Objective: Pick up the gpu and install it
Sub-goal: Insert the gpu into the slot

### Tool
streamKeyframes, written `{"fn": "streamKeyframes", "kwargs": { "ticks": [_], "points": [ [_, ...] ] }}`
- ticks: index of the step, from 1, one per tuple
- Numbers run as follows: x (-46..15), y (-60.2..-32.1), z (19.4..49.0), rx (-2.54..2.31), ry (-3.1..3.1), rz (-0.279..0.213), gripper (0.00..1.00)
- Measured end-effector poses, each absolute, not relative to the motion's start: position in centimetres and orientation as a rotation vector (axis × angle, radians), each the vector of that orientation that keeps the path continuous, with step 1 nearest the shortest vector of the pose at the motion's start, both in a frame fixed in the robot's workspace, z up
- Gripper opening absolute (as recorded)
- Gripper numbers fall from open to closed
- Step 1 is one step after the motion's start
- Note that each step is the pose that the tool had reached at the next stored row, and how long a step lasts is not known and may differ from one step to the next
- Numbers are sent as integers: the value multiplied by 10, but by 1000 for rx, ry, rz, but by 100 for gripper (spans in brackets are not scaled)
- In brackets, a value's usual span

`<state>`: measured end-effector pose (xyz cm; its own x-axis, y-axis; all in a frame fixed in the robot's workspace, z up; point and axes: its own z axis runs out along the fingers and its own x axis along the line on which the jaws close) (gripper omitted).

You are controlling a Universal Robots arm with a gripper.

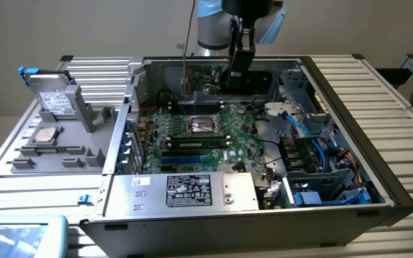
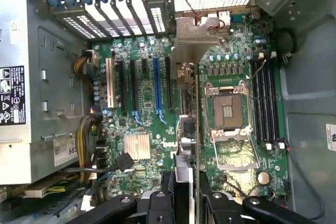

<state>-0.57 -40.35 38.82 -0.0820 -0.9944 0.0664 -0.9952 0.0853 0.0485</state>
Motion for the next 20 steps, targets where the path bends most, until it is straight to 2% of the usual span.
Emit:
{"fn": "streamKeyframes", "kwargs": {
  "ticks": [20],
  "points": [
    [-50,-411,370,2108,-2222,16,28]
  ]
}}
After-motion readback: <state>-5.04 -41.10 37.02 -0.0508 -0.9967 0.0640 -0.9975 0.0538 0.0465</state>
